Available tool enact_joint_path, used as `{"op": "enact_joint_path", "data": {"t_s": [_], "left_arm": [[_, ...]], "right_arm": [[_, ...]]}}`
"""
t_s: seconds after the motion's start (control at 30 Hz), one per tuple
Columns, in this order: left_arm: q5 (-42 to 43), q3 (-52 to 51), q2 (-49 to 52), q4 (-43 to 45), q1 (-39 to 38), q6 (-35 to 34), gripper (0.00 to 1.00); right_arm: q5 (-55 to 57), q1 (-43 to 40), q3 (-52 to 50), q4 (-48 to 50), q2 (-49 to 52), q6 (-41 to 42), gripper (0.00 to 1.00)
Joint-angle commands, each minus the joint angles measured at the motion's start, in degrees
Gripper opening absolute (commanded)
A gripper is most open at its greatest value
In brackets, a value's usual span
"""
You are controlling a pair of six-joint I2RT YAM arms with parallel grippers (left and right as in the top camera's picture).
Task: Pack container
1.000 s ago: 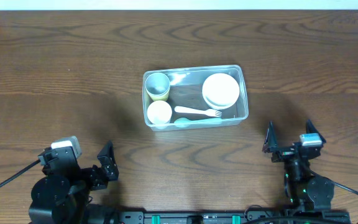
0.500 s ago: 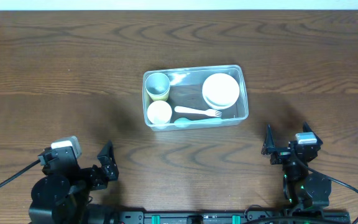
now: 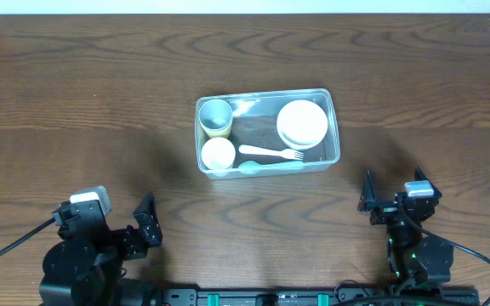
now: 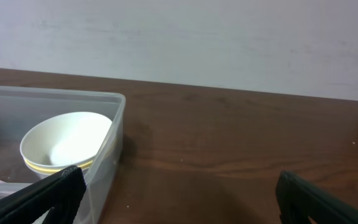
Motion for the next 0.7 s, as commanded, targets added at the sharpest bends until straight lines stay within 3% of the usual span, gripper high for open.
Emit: {"op": "enact_joint_path", "data": {"t_s": [0.0, 0.07, 0.33, 0.47, 0.67], "left_arm": [[-0.7, -0.3, -0.1, 0.0, -0.2, 0.1, 0.98], [-3.3, -0.4, -0.3, -0.6, 0.1, 3.8, 0.98], [-2.1, -5.1, -6.2, -5.4, 6.1, 3.1, 0.98], [-2.1, -12.1, -12.5, -0.7, 7.9, 3.1, 0.98], [-2.1, -24.8, -18.5, 14.0, 9.3, 3.1, 0.98]], "right_arm": [[0.4, 0.1, -0.1, -0.3, -0.3, -1.1, 0.99], [0.4, 0.1, -0.1, -0.3, -0.3, -1.1, 0.99], [0.4, 0.1, -0.1, -0.3, -0.3, -1.1, 0.99], [0.4, 0.1, -0.1, -0.3, -0.3, -1.1, 0.99], [0.4, 0.1, -0.1, -0.3, -0.3, -1.1, 0.99]]}}
